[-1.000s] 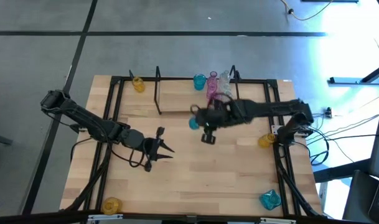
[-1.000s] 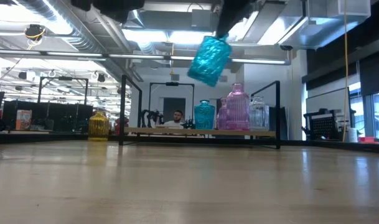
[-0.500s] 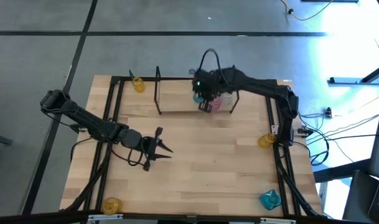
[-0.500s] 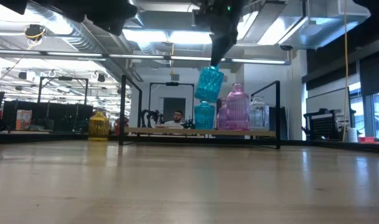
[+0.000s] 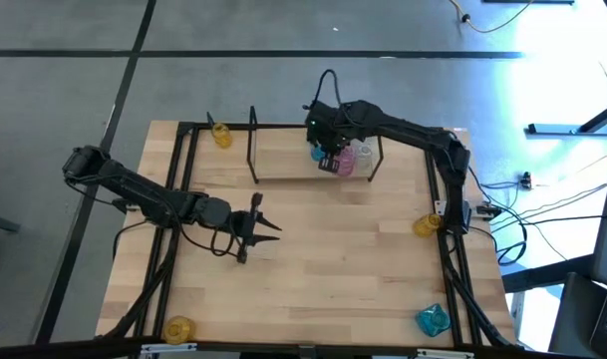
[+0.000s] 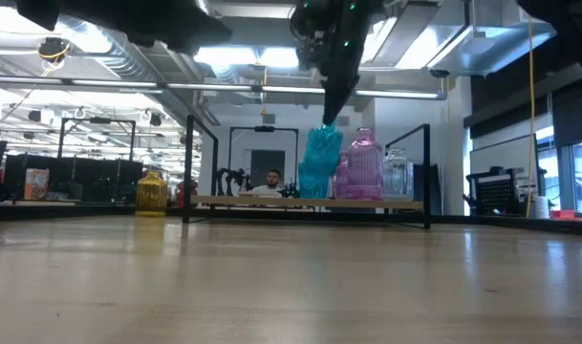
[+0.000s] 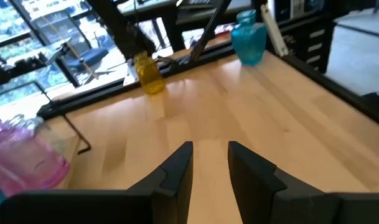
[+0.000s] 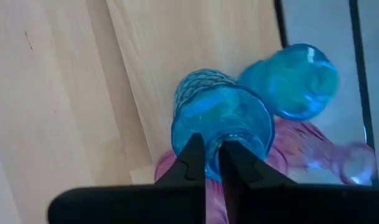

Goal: Sort vases onto shelf
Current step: Put the top blue vase aligned with the other blue vase on the shelf

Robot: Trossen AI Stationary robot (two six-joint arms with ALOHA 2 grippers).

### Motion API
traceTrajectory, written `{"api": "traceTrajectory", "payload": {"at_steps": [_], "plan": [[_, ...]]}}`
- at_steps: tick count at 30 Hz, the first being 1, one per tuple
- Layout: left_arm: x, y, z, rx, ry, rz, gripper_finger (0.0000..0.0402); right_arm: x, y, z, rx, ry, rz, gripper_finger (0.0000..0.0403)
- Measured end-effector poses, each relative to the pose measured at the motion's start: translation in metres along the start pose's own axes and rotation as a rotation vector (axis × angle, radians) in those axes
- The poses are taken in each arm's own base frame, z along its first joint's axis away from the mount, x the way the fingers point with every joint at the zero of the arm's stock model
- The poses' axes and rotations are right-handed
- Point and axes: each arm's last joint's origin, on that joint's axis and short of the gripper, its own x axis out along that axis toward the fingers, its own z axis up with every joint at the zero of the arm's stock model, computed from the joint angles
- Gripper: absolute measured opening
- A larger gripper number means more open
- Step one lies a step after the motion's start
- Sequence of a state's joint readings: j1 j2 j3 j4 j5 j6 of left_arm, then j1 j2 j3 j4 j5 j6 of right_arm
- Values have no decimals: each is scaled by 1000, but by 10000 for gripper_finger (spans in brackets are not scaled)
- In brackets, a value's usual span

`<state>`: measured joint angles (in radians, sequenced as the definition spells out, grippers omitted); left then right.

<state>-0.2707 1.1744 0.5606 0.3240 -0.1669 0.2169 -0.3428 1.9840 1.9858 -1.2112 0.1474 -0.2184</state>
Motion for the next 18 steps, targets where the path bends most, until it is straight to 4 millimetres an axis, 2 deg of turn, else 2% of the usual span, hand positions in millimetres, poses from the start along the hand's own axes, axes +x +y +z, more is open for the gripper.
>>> {"api": "traceTrajectory", "payload": {"at_steps": [4, 8, 18], "plan": [[0, 2, -4, 1, 31, 4, 94, 22, 3, 4, -29, 41, 11, 10], [0, 2, -4, 3, 38, 4, 94, 33, 4, 6, -35, 59, 15, 10], [0, 2, -4, 0, 37, 4, 94, 37, -2, 8, -25, 44, -28, 10]]}}
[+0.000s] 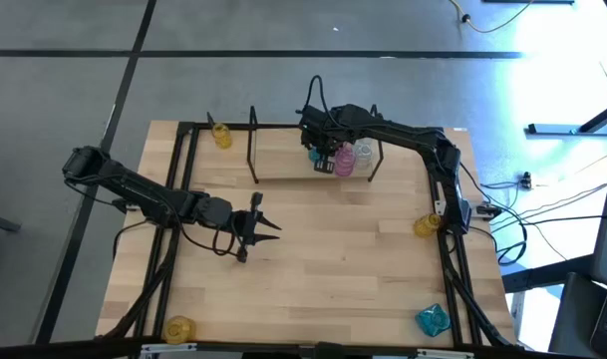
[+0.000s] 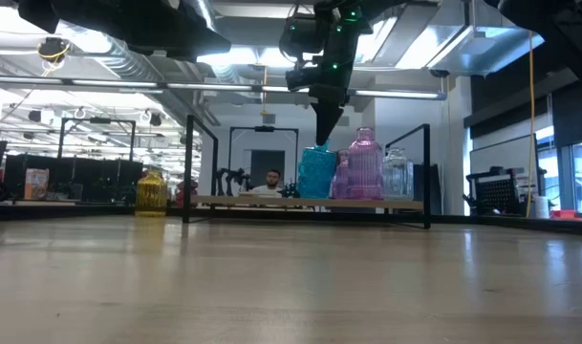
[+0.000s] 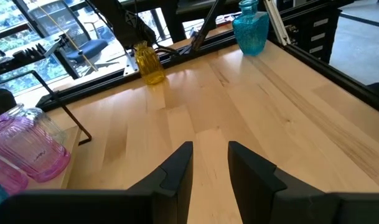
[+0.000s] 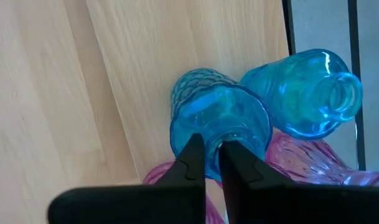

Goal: Sort vases onto shelf
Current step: Put the top blue vase aligned with the other blue vase on the shelf

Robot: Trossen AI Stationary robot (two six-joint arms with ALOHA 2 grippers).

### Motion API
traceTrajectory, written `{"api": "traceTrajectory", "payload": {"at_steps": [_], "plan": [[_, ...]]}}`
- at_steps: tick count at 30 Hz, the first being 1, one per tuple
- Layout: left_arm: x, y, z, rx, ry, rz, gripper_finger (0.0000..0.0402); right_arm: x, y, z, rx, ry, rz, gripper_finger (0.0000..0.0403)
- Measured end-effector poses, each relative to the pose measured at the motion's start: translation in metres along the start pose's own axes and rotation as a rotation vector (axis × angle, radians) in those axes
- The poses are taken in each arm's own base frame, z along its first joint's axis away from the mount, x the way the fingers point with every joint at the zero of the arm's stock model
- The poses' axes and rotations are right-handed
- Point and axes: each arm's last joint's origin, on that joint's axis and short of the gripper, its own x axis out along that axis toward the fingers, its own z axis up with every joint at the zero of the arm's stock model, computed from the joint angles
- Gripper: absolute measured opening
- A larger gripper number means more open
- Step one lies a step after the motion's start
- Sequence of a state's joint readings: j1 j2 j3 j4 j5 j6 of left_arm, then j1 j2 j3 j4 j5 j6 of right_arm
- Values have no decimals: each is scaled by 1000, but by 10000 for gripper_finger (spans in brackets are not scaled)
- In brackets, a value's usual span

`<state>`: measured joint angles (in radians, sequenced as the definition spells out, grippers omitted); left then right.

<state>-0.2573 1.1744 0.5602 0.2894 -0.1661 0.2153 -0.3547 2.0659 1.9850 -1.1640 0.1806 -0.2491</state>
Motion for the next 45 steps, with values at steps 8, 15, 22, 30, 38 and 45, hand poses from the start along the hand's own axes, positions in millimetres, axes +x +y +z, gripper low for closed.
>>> {"api": "traceTrajectory", "payload": {"at_steps": [8, 15, 22, 30, 38, 45], "plan": [[0, 0, 0, -5, -2, 0, 94, 1, -4, -1, 8, -3, -4, 10], [0, 0, 0, -25, -3, 0, 94, 6, -5, -3, 9, 16, -41, 10], [0, 0, 0, -25, -3, 0, 94, 8, -6, -2, -2, 4, -50, 10], [0, 0, 0, -25, -3, 0, 94, 8, -5, -2, 2, 2, -42, 13], [0, 0, 0, -25, -3, 0, 94, 8, -6, -1, 24, -6, -50, 85], [0, 0, 0, -24, -3, 0, 94, 8, -7, -1, 26, 1, -91, 122]]}}
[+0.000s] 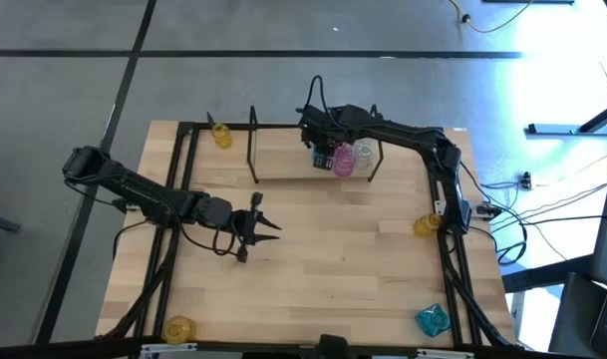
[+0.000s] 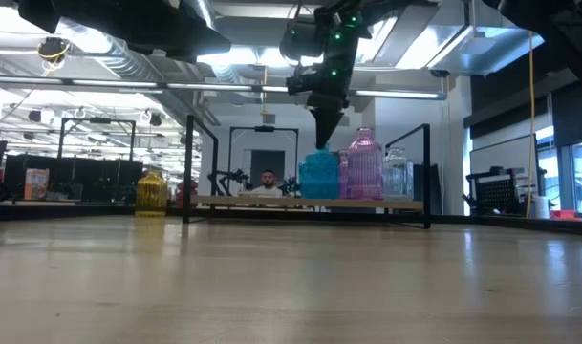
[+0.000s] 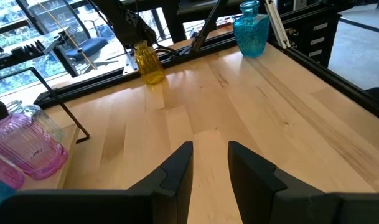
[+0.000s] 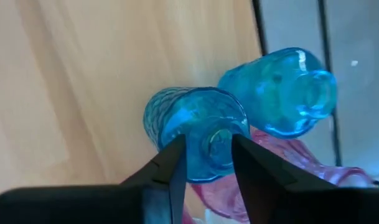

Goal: Sort vases onto shelf
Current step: Put the top blue vase aligned with the other blue vase on the shelf, then put the blue vase aligned with the other blue vase on the shelf

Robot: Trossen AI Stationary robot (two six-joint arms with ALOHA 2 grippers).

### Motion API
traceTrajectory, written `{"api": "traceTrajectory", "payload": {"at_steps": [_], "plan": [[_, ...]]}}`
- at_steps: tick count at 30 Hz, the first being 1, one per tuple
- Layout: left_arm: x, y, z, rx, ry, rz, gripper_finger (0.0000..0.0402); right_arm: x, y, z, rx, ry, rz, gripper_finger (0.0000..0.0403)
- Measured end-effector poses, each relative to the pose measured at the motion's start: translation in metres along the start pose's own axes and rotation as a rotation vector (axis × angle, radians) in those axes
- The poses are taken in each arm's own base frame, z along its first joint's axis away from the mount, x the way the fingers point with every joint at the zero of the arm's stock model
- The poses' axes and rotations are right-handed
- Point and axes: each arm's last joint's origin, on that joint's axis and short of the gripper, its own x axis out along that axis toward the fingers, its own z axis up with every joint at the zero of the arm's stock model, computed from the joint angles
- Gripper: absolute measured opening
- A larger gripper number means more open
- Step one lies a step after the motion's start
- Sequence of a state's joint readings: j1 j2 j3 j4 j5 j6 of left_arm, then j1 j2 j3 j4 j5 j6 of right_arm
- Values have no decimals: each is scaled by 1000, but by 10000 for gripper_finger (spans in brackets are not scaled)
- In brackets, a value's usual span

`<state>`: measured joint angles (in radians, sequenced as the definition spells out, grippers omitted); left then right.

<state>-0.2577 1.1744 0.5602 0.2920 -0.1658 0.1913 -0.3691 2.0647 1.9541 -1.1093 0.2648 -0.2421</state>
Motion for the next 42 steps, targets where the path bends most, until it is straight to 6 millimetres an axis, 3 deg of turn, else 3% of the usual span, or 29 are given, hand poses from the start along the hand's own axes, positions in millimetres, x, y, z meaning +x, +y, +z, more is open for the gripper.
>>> {"api": "traceTrajectory", "payload": {"at_steps": [21, 25, 31, 42], "plan": [[0, -2, 0, 3, -12, -73, 94, -6, -2, 4, 7, -26, -44, 125], [0, -2, 0, 3, -11, -74, 94, -29, 3, 6, -5, -27, -15, 124], [0, -2, -1, 4, -3, -75, 94, -74, 30, 2, -20, -80, 85, 124], [0, -2, -1, 3, 0, -75, 94, -153, 112, -29, -106, -94, 307, 124]]}}
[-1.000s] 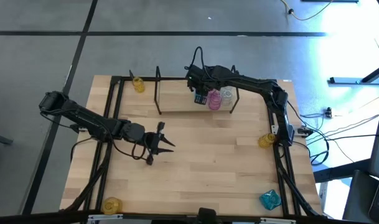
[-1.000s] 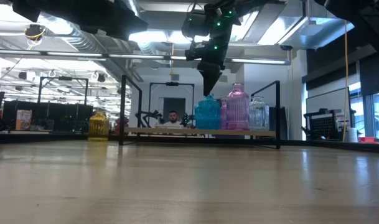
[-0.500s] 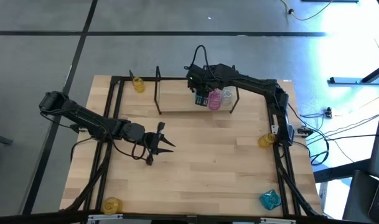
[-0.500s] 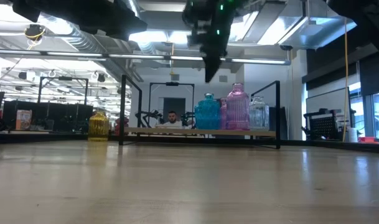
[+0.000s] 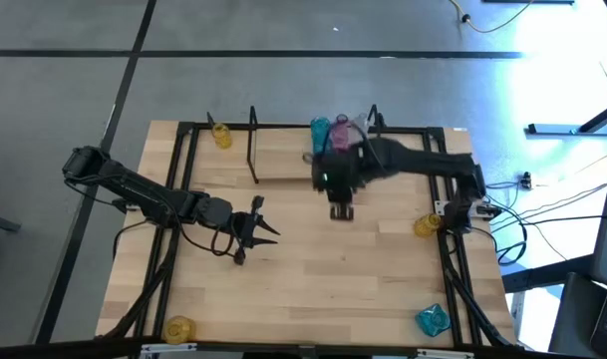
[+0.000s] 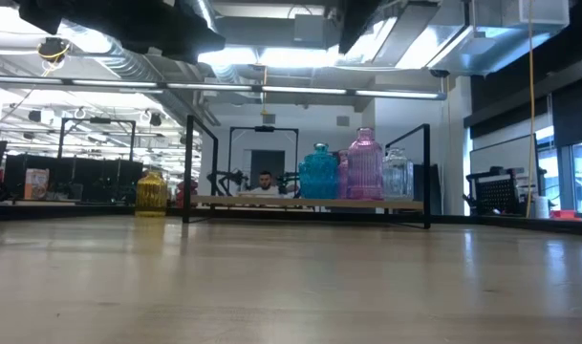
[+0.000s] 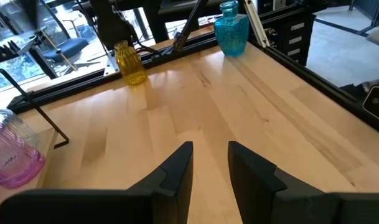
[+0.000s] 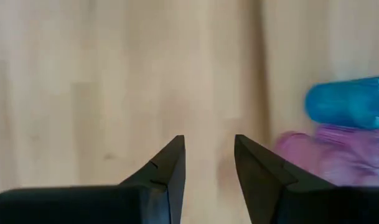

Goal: Sort vases onto shelf
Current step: Put the blue vase aligned with the other blue vase on the shelf

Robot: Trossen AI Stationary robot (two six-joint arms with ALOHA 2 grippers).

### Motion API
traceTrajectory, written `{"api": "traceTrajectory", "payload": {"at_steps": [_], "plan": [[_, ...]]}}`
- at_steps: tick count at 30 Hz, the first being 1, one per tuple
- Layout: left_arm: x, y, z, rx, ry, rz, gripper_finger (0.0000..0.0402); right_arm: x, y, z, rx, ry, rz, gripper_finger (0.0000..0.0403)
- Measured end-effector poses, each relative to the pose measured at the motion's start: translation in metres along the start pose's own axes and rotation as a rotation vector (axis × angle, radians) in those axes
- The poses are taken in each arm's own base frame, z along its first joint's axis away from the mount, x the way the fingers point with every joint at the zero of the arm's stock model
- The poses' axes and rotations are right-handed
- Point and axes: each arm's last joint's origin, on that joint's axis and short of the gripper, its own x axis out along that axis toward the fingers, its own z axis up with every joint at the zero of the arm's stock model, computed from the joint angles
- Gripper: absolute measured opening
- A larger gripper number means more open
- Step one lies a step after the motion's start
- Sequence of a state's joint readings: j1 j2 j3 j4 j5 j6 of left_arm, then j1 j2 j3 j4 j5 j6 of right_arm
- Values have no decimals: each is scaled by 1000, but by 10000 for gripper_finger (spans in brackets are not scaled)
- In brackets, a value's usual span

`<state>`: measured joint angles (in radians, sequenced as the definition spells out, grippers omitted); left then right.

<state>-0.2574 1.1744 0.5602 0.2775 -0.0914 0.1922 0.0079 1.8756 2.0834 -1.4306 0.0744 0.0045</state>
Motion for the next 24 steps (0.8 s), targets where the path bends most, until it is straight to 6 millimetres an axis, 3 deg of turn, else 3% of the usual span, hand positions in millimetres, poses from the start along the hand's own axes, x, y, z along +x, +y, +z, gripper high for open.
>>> {"api": "traceTrajectory", "payload": {"at_steps": [7, 11, 18, 24], "plan": [[2, -7, -3, -76, 21, -33, 94, -14, 66, -14, -11, 20, 33, 124], [6, -21, -16, -102, 68, -78, 94, -10, 106, -26, 27, 52, 21, 124], [9, -48, -33, -144, 35, -155, 94, 4, 176, -63, 122, 107, -6, 124], [13, -67, -42, -190, 62, -140, 94, 9, 225, -97, 284, 97, -5, 124]]}}
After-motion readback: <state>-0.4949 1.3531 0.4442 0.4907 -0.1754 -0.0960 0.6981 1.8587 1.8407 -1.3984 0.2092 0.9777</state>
